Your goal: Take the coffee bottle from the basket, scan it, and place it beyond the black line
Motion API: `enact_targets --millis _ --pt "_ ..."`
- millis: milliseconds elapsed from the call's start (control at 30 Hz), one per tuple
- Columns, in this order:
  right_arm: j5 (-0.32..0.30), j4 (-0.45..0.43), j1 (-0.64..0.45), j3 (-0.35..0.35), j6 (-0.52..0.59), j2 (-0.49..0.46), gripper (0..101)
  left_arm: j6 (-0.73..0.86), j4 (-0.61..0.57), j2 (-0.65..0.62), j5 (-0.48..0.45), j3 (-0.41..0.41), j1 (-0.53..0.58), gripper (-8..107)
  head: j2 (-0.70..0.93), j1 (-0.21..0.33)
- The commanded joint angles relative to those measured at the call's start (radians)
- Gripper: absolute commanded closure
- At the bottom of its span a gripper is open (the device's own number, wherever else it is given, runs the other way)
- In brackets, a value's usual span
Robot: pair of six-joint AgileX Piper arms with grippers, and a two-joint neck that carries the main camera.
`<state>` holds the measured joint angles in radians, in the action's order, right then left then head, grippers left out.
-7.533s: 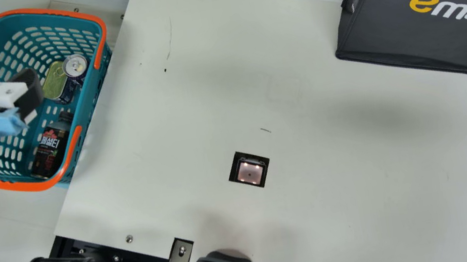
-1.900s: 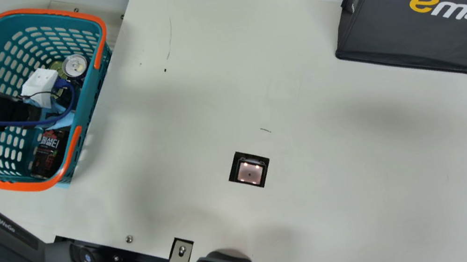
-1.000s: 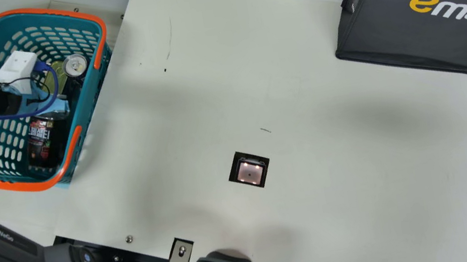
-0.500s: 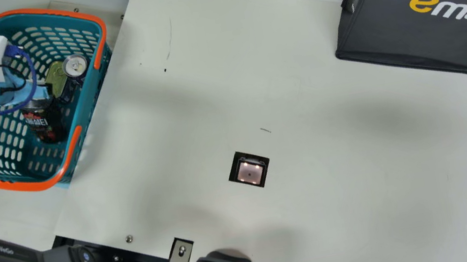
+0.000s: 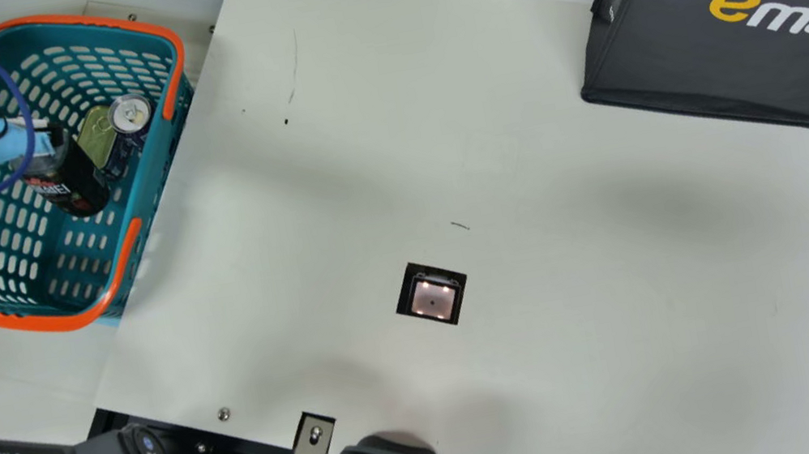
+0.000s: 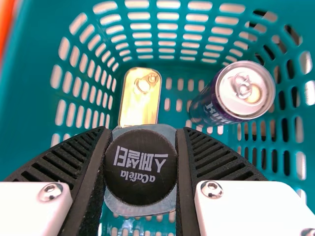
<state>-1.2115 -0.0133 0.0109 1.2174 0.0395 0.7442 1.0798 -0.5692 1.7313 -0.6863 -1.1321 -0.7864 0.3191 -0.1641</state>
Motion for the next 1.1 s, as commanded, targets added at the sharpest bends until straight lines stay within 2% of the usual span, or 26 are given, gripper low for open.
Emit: enact_targets --millis 0,600,1067 --pt "0.0 0.0 0.0 0.0 0.0 0.0 11 -0.007 0.0 -0.021 -0.026 -0.013 -0.003 89 0.002 0.026" --pt "-0.001 0.0 0.0 0.0 0.0 0.0 11 -0.068 -0.012 -0.144 -0.223 -0.178 -0.036 89 0.002 0.026" --pt "-0.001 0.0 0.0 0.0 0.0 0.0 11 -0.134 -0.019 -0.201 -0.309 -0.275 0.033 89 0.002 0.026"
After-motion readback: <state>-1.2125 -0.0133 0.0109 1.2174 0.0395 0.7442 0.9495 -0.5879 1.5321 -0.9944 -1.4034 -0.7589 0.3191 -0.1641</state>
